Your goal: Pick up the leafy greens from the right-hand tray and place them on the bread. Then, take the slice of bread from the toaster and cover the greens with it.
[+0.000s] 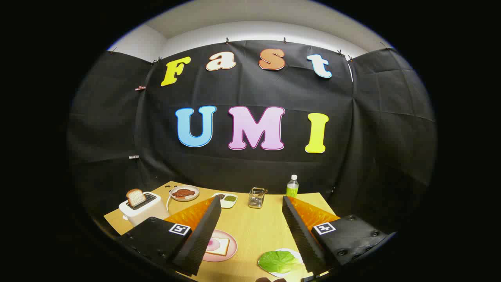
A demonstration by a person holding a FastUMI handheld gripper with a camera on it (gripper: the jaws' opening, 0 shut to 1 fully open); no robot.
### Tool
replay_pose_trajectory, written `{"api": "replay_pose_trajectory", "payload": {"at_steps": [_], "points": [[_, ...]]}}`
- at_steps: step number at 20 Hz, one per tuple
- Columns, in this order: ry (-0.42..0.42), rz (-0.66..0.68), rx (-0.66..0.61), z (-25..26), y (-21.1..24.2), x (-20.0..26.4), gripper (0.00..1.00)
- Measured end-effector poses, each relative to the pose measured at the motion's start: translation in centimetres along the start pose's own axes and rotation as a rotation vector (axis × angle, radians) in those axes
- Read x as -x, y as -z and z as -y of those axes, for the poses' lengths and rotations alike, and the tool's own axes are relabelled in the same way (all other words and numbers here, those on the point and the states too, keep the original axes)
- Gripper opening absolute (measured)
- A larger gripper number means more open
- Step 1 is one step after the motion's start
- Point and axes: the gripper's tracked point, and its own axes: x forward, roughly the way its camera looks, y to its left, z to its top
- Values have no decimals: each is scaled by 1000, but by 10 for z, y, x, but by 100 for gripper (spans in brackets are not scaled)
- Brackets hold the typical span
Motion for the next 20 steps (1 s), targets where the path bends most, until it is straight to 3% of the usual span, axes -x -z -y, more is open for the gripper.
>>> {"api": "replay_pose_trajectory", "payload": {"at_steps": [20], "points": [[-9, -7, 2, 7, 7, -17, 98]]}}
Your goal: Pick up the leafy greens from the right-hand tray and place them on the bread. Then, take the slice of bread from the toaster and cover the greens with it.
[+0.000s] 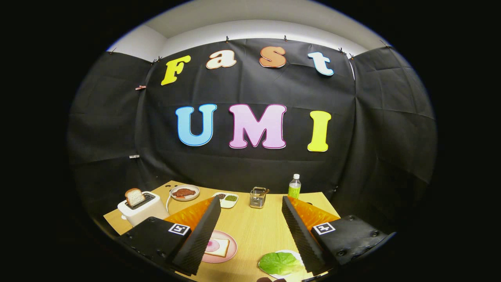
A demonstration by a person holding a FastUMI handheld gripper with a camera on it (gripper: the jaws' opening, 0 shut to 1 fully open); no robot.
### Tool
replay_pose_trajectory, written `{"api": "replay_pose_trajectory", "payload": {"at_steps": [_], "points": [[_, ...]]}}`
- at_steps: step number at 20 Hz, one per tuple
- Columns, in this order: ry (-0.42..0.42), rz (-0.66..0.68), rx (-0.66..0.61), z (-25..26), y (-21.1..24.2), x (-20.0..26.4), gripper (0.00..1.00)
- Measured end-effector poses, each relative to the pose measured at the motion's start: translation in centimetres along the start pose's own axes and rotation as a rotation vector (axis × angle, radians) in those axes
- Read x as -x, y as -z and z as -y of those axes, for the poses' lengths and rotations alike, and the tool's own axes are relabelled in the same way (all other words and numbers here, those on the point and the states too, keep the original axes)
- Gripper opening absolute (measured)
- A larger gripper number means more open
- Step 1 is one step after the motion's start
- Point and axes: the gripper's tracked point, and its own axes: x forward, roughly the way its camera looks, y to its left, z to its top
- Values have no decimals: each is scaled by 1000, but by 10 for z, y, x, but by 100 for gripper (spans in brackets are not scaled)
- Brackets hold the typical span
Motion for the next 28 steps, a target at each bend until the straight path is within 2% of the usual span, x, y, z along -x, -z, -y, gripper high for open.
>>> {"api": "replay_pose_trajectory", "payload": {"at_steps": [8, 12, 17, 20, 25, 28], "points": [[-9, -49, 6, 20, 23, -9, 98], [-20, -135, 10, 39, 56, -13, 98], [-54, -314, 26, 60, 124, -13, 98], [-104, -456, 21, 67, 174, -9, 98], [-187, -598, 86, 78, 235, -11, 98], [-232, -691, 81, 81, 272, -10, 98]]}}
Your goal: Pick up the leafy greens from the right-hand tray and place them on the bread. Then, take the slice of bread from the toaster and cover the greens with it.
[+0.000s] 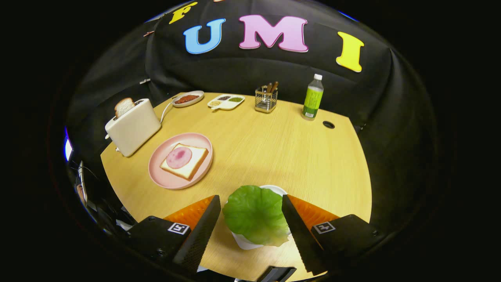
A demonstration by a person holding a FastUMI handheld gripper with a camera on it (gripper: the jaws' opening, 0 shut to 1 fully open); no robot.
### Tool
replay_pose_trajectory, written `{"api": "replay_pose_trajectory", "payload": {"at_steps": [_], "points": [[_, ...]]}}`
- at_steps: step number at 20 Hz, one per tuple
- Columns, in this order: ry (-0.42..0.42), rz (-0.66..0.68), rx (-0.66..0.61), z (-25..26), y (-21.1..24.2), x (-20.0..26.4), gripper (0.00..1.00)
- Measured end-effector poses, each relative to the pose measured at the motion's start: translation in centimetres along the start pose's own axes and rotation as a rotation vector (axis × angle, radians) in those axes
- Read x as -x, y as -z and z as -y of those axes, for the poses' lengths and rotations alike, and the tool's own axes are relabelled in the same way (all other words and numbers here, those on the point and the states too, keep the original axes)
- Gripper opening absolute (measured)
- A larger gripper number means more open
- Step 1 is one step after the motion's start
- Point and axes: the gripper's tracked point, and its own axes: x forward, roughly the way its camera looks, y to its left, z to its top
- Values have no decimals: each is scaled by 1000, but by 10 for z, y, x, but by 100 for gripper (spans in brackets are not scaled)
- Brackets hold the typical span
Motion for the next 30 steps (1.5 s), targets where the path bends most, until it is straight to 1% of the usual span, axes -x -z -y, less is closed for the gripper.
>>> {"api": "replay_pose_trajectory", "payload": {"at_steps": [5, 9, 11, 12, 13, 14, 15, 17, 19, 21, 25, 27, 29, 30], "points": [[-11, -97, 20, 13, 31, -31, 98], [-31, -146, 43, 13, 49, -47, 95], [-49, -159, 10, 9, 58, -54, 88], [-54, -170, -14, 7, 63, -57, 80], [-52, -195, -26, 8, 68, -58, 77], [-47, -171, -36, 9, 64, -60, 77], [-40, -185, -36, 11, 67, -59, 77], [-10, -182, -8, 18, 69, -61, 62], [-4, -175, 58, 17, 70, -62, 46], [5, -181, 106, 15, 69, -61, 42], [-26, -227, 79, 13, 70, -62, 42], [-47, -238, 110, 10, 71, -61, 40], [-42, -239, 132, 7, 71, -60, 22], [-48, -249, 145, 6, 72, -60, 21]]}}
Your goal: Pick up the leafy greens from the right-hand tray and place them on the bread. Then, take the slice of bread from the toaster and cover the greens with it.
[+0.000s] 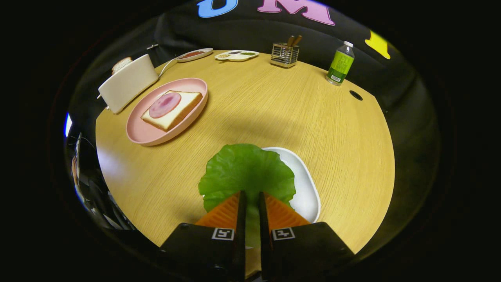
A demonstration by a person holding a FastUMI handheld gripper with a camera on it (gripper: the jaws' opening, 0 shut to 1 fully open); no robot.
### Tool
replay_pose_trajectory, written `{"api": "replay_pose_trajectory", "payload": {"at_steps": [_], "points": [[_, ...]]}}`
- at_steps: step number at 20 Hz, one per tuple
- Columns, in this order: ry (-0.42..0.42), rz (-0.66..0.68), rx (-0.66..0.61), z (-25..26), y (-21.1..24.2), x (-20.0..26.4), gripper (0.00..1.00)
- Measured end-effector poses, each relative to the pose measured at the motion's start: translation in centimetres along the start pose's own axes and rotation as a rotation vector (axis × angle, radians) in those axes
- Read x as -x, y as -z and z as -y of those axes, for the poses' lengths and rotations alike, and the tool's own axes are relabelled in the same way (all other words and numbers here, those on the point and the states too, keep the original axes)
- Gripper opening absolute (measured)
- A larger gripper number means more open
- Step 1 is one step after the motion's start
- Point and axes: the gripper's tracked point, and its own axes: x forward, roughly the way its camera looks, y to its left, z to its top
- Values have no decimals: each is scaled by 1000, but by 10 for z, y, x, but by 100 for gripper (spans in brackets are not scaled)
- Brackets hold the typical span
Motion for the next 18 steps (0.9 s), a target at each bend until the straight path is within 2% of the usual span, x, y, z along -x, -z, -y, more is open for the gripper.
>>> {"api": "replay_pose_trajectory", "payload": {"at_steps": [1, 2, 9, 13, 18], "points": [[0, 6, -12, -1, -2, -1, 21], [-6, -1, -19, 0, -1, 0, 6], [-61, -43, -75, -7, 1, 12, 6], [-52, -7, -88, -12, -12, 38, 6], [-17, 35, -176, -12, -36, 67, 6]]}}
